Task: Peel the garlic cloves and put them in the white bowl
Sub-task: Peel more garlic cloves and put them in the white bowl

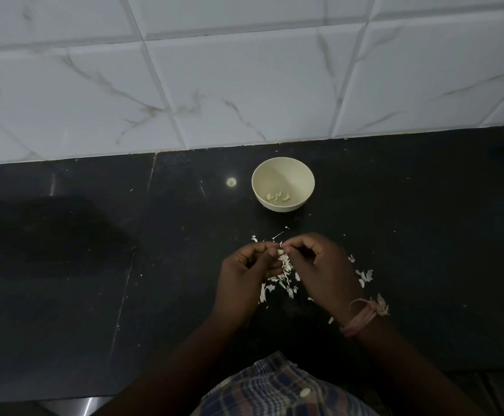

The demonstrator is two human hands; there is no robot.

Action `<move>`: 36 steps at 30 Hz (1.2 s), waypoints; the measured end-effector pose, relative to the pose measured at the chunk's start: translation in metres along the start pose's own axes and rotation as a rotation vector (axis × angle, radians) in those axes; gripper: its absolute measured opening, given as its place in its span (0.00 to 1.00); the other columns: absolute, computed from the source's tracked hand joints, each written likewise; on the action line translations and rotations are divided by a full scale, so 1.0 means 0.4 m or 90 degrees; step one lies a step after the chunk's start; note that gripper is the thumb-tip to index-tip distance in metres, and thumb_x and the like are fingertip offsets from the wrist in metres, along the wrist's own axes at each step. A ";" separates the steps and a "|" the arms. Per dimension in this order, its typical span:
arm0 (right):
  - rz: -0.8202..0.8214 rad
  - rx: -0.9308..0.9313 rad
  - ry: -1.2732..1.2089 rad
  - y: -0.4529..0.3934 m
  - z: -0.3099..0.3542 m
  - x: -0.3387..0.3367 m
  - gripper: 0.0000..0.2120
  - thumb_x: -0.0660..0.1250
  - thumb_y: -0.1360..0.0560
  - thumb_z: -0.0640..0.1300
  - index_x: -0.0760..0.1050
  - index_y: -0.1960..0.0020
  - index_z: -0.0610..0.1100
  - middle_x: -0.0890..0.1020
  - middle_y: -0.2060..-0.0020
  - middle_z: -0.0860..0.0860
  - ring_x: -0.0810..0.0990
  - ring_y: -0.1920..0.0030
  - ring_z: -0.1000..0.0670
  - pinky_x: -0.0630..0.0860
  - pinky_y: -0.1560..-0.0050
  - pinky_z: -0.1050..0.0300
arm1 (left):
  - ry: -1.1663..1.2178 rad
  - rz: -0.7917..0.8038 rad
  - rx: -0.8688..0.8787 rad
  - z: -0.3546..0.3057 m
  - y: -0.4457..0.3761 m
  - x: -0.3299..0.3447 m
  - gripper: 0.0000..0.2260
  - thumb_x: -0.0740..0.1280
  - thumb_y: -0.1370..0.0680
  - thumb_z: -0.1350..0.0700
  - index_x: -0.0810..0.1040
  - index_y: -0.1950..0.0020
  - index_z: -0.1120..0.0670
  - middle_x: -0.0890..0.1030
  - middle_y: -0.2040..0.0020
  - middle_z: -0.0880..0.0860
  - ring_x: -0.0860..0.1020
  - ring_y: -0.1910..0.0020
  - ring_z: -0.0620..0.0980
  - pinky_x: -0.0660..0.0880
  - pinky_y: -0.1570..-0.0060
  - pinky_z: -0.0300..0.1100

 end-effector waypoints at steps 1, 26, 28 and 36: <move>0.000 0.009 -0.001 0.000 -0.001 0.001 0.03 0.72 0.23 0.41 0.84 0.51 0.47 0.84 0.56 0.57 0.81 0.53 0.60 0.73 0.54 0.72 | -0.001 0.003 0.000 -0.002 -0.002 0.001 0.07 0.68 0.18 0.62 0.86 0.47 0.58 0.87 0.53 0.58 0.85 0.54 0.51 0.81 0.53 0.40; 0.026 0.079 0.006 0.011 0.014 -0.005 0.05 0.74 0.30 0.40 0.81 0.62 0.47 0.80 0.71 0.56 0.77 0.69 0.61 0.69 0.68 0.71 | 0.164 0.092 -0.126 0.000 -0.016 0.002 0.11 0.71 0.25 0.62 0.84 0.44 0.65 0.85 0.46 0.64 0.85 0.47 0.58 0.82 0.48 0.43; 0.020 0.091 0.000 0.014 0.013 -0.002 0.05 0.73 0.29 0.40 0.80 0.62 0.48 0.80 0.71 0.56 0.77 0.69 0.60 0.69 0.68 0.70 | 0.173 0.073 -0.129 0.001 -0.012 0.005 0.11 0.71 0.24 0.63 0.83 0.44 0.64 0.85 0.48 0.64 0.85 0.50 0.57 0.82 0.52 0.42; 0.019 0.149 -0.138 0.029 0.018 0.004 0.04 0.71 0.24 0.40 0.84 0.53 0.47 0.86 0.62 0.52 0.86 0.60 0.52 0.83 0.54 0.48 | 0.244 0.018 -0.131 -0.006 -0.008 0.006 0.06 0.70 0.23 0.67 0.82 0.47 0.62 0.85 0.53 0.59 0.85 0.56 0.52 0.82 0.54 0.40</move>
Point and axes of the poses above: each hand's wrist, its own y-axis away from the middle knuckle, its own x-axis out of the palm, z = x × y, the point moved 1 cm from there along -y, towards the middle knuckle
